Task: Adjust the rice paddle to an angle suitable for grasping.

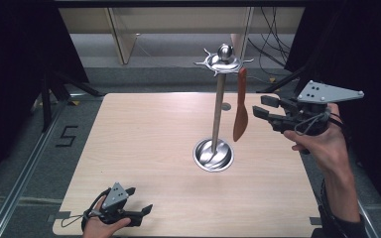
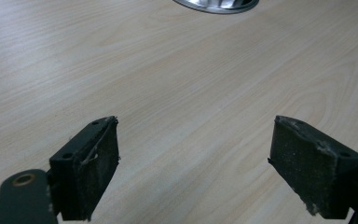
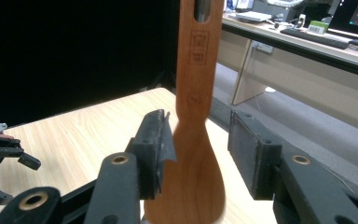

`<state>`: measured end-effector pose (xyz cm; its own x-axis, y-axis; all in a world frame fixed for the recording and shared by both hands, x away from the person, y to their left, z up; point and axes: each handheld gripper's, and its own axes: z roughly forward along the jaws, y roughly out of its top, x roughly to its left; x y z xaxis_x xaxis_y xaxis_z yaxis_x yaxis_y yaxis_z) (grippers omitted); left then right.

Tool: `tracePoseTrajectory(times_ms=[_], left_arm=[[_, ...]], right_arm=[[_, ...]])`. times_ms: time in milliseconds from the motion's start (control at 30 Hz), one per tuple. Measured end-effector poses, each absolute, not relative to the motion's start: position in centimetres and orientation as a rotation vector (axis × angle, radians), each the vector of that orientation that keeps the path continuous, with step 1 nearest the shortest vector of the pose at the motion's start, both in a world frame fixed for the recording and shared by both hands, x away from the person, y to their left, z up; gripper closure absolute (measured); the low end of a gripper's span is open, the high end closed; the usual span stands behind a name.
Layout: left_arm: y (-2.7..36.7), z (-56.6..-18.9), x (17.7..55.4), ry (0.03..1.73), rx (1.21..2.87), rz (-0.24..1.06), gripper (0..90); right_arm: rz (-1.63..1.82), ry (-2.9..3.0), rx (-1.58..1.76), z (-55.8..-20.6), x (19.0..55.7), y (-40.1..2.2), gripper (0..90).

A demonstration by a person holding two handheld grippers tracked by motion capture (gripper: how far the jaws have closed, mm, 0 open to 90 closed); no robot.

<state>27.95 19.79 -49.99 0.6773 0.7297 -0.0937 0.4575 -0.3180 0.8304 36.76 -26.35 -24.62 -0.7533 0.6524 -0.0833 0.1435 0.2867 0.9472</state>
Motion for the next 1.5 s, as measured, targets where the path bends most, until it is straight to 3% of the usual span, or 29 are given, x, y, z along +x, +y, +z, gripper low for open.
tracePoseTrajectory(times_ms=[633, 1033, 1500], left_arm=[[19.8, -49.9, 27.9, 0.921, 1.978, 0.379, 14.9], [19.8, -50.0, 27.9, 0.926, 1.971, 0.377, 14.9], [19.7, -50.0, 27.9, 0.931, 1.961, 0.375, 14.9]], right_arm=[[1.486, 2.110, 0.759, -27.5, 36.0, -27.8, 54.2], [1.494, 2.098, 0.770, -29.3, 36.0, -27.6, 43.5], [1.494, 2.130, 0.836, -31.1, 35.3, -27.7, 40.2]])
